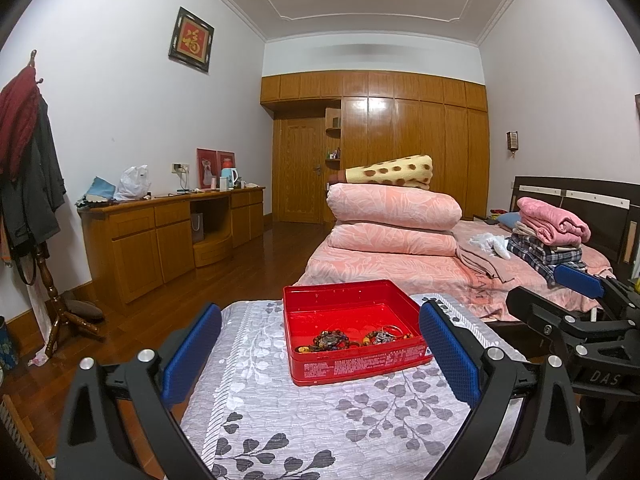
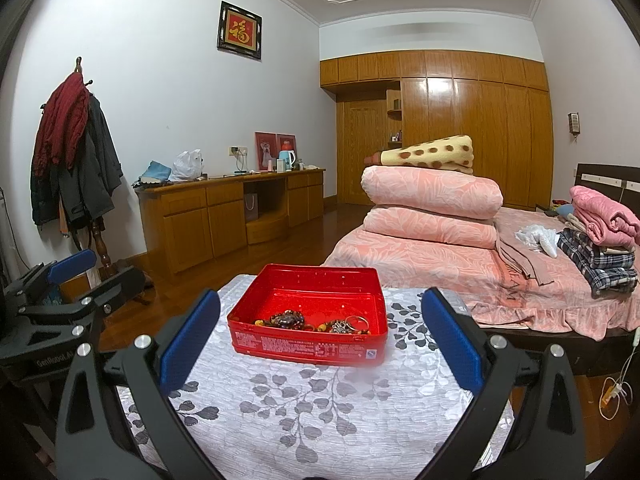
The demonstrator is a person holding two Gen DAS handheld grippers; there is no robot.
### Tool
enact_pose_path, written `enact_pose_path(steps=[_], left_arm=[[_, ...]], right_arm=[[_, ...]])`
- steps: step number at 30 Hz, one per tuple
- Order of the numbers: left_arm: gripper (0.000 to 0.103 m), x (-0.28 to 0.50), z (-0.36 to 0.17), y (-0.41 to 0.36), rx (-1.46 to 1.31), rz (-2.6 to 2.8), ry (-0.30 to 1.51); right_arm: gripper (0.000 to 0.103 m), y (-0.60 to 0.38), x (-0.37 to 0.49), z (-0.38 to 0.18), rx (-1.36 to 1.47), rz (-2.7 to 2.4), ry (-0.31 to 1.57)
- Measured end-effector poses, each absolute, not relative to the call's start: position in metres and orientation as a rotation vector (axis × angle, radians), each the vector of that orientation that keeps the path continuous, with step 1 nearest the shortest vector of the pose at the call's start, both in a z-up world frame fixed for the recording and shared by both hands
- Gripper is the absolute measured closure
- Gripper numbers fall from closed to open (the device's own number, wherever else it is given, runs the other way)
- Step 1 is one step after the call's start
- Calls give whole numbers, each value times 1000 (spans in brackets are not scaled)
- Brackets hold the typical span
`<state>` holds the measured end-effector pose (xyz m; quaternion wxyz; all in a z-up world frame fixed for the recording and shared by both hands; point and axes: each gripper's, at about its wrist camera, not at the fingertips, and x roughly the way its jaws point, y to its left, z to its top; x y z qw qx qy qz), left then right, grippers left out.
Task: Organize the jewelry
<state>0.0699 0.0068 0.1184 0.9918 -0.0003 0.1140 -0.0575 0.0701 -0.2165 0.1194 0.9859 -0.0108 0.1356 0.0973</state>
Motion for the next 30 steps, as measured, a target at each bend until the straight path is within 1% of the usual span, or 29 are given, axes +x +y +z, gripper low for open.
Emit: enact_pose_path(steps=[30], left_arm=[[6, 71, 115, 6, -8, -109, 234]], right_arm=[[6, -218, 70, 118, -21, 193, 276]])
